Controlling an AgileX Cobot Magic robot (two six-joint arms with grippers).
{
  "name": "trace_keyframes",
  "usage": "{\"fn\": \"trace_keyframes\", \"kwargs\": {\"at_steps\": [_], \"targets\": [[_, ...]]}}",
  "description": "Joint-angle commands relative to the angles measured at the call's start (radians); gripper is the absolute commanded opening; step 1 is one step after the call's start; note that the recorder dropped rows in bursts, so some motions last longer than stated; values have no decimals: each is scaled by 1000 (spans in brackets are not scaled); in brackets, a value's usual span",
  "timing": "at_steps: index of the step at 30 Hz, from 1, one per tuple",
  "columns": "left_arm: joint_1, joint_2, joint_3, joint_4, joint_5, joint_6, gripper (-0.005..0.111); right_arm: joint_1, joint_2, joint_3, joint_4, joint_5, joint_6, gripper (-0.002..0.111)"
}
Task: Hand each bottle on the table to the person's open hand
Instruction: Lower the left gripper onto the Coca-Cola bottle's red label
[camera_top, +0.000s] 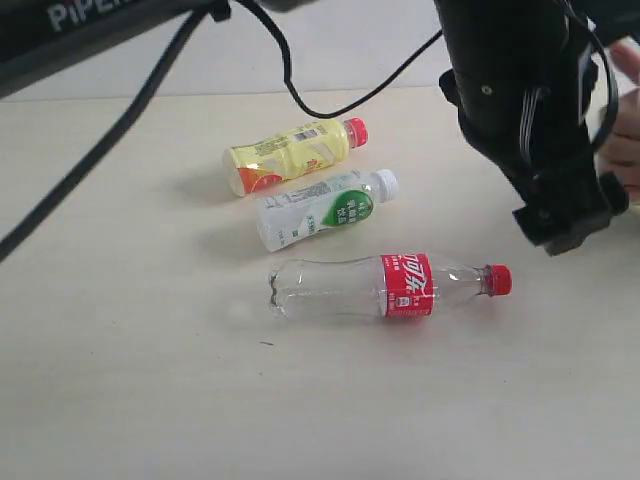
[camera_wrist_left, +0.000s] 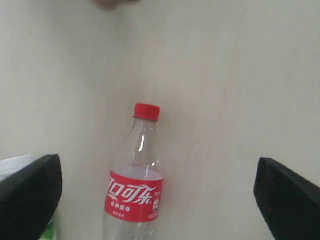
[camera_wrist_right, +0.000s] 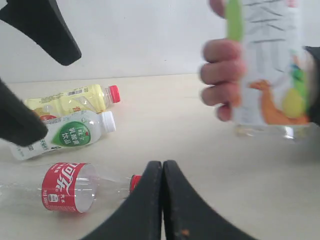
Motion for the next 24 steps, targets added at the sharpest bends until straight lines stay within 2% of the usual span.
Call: {"fn": "trace_keyframes", "kwargs": {"at_steps": [1, 7, 13, 21, 24], "targets": [[-46, -10, 89, 207, -4, 6, 105, 4, -4, 5, -3, -8, -6, 0], [-50, -6, 212, 270, -4, 13, 105, 4, -4, 5, -3, -8, -6, 0], [-40, -4, 297, 241, -4, 78, 105, 4, -4, 5, -3, -8, -4, 0], [86, -4, 353, 80, -4, 89, 105, 4, -4, 5, -3, -8, -4, 0], [114, -4, 373, 51, -4, 101, 105, 4, -4, 5, -3, -8, -4, 0]]}}
